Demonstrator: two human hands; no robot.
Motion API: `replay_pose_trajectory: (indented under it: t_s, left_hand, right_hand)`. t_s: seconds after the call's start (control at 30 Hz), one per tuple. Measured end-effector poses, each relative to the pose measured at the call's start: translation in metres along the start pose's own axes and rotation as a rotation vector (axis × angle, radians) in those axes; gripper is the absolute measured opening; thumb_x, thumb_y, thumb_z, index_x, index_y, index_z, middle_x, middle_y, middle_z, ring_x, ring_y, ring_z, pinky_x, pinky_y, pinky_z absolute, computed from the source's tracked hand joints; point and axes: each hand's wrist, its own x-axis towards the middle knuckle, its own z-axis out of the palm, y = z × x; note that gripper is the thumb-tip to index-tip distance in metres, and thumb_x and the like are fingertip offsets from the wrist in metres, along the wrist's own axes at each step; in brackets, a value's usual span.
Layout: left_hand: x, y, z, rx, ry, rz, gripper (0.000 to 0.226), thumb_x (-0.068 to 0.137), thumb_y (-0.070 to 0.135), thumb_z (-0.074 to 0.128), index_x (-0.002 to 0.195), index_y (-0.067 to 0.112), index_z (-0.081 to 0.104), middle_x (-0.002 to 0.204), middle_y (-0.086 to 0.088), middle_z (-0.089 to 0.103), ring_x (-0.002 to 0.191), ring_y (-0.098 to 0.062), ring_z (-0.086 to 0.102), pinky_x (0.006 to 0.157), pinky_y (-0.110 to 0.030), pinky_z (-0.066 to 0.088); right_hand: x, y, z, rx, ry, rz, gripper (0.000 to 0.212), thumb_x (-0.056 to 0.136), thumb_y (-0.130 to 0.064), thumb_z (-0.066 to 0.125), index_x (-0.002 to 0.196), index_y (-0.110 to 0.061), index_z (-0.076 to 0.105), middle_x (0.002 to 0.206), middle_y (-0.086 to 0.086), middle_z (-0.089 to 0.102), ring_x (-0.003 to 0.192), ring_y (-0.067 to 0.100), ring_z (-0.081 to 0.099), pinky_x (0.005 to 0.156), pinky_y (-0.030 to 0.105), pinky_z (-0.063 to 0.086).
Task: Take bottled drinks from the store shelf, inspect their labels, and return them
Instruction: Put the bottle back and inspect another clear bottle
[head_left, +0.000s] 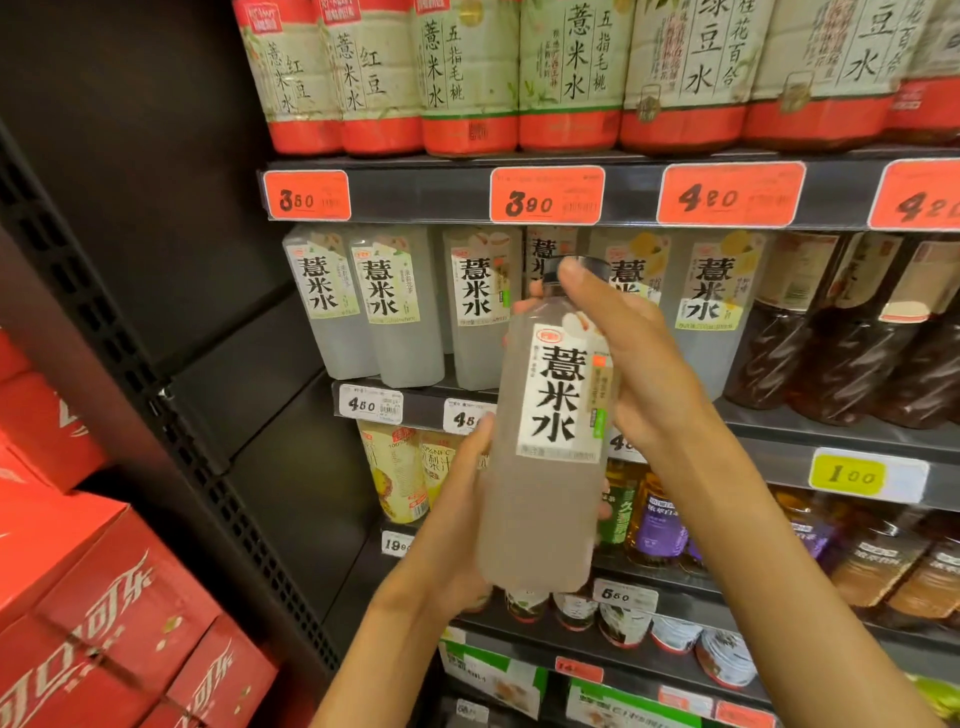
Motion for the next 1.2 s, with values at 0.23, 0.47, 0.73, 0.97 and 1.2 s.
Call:
replay_pose_trajectory:
  t_s: [0.23, 0.47, 0.73, 0.97, 1.2]
  left_hand:
    - [0.004, 0.002, 0.002, 0.142, 0.112, 0.080, 0.058, 0.086, 0.072, 0.026, 0.125, 0.042, 0.058, 0.117, -0.007, 0.069, 0.104, -0.022, 0.067, 0.085, -0.034, 0.056]
    - [0.003, 0.007, 0.004, 0.011, 0.104, 0.038, 0.054, 0.090, 0.065, 0.037, 0.126, 0.031, 0.060, 0.110, -0.007, 0.071, 0.098, -0.021, 0.069, 0.078, -0.032, 0.056]
    - [-0.002, 0.014, 0.004, 0.259, 0.173, 0.018, 0.064, 0.080, 0.073, 0.042, 0.129, 0.035, 0.056, 0.108, -0.003, 0.071, 0.095, -0.015, 0.070, 0.070, -0.024, 0.056]
    - [-0.023, 0.026, 0.013, 0.023, 0.102, 0.035, 0.057, 0.087, 0.049, 0.058, 0.132, 0.014, 0.055, 0.105, -0.004, 0.071, 0.084, -0.011, 0.070, 0.064, -0.021, 0.055]
    - [-0.032, 0.040, 0.023, -0.271, -0.078, 0.034, 0.046, 0.071, 0.030, 0.081, 0.113, 0.014, 0.071, 0.110, -0.010, 0.071, 0.099, -0.023, 0.069, 0.075, -0.035, 0.058]
  right_hand:
    - [0.003, -0.002, -0.003, -0.122, 0.032, 0.073, 0.038, 0.080, -0.048, 0.064, 0.099, -0.016, 0.071, 0.092, 0.005, 0.074, 0.087, 0.018, 0.070, 0.082, 0.032, 0.053]
    - [0.012, 0.006, -0.004, 0.263, -0.120, 0.180, 0.046, 0.080, -0.043, 0.057, 0.110, -0.009, 0.066, 0.112, 0.017, 0.069, 0.099, 0.031, 0.067, 0.087, 0.041, 0.054]
    - [0.021, 0.004, -0.002, 0.229, 0.029, 0.105, 0.021, 0.085, -0.033, 0.062, 0.084, -0.012, 0.068, 0.087, 0.008, 0.068, 0.088, 0.028, 0.068, 0.092, 0.046, 0.052]
    - [0.018, 0.012, -0.012, 0.464, -0.003, 0.311, 0.057, 0.074, -0.042, 0.066, 0.118, -0.007, 0.056, 0.106, 0.018, 0.069, 0.095, 0.033, 0.069, 0.082, 0.046, 0.056]
    - [0.004, 0.021, -0.009, 0.750, 0.079, 0.411, 0.060, 0.082, -0.047, 0.060, 0.119, 0.000, 0.058, 0.104, 0.021, 0.069, 0.088, 0.031, 0.071, 0.080, 0.048, 0.056]
